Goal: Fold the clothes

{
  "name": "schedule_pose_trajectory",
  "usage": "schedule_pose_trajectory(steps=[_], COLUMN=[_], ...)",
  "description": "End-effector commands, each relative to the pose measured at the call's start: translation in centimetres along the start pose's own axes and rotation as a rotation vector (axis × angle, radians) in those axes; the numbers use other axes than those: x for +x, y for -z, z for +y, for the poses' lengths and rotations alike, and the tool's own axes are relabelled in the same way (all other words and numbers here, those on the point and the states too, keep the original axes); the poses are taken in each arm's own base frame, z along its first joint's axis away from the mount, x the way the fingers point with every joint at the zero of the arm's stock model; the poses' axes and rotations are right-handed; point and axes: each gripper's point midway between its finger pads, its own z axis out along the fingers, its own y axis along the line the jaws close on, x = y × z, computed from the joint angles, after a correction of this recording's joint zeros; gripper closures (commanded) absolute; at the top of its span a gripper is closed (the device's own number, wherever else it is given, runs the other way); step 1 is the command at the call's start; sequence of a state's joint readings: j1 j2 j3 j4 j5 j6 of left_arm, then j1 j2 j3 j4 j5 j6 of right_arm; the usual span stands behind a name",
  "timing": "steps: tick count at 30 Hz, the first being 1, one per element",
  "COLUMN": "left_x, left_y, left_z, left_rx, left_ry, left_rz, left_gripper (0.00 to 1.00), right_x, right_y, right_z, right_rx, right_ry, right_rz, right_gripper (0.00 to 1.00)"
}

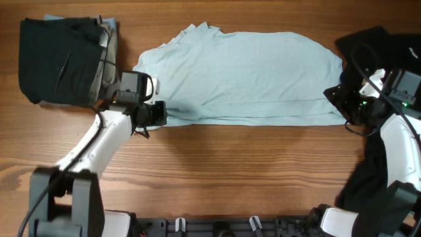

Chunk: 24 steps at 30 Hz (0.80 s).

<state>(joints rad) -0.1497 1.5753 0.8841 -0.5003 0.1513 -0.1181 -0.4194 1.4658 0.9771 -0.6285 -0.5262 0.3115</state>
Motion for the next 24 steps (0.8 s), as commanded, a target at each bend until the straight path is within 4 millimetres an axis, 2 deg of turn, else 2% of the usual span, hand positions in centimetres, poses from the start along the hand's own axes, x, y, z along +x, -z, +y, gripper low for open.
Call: schedule_pose_trajectory(steps=[1,2,5,9,12,15,24], left_x=[-0.6,-0.4,-0.2,-0.2,-0.1,-0.1,-1.3], left_y=[-1.1,-1.6,-2.4,-3.2,-3.3,-3.3,-1.3], left_z=[0.6,0.8,1.0,1.1,1.1,1.1,0.5], left_rx=[-0.038,-0.042,-0.045,-0.045,-0.046,-0.046,-0.038], left_ry=[-0.024,-0.027,-0.028,-0.027,-0.026,-0.026,0.000], left_rz=[-0.002,0.009,0.022,0.027,0.030,0.030,0.003], left_gripper=[0.73,0.67,0.58,0.58,0.72,0.96,0.96], right_x=[-0.5,-0.5,-0.5,-0.5,-0.4,-0.3,-0.3], right_y=[0.4,0.4,0.4,0.4,0.4,0.4,0.4], right_z=[0.5,0.4,0.4,0.4,0.4,0.4,0.3], right_rx=[0.007,0.008,0.008,0.008,0.008,0.010,0.014], right_ry=[0.040,0.039,0.038,0.039,0.036,0.035,0.034], right_rz=[-0.023,-0.021,-0.021,-0.021,-0.018,-0.015,-0.014], right_gripper=[0.42,0.42,0.42,0.42,0.42,0.42,0.42])
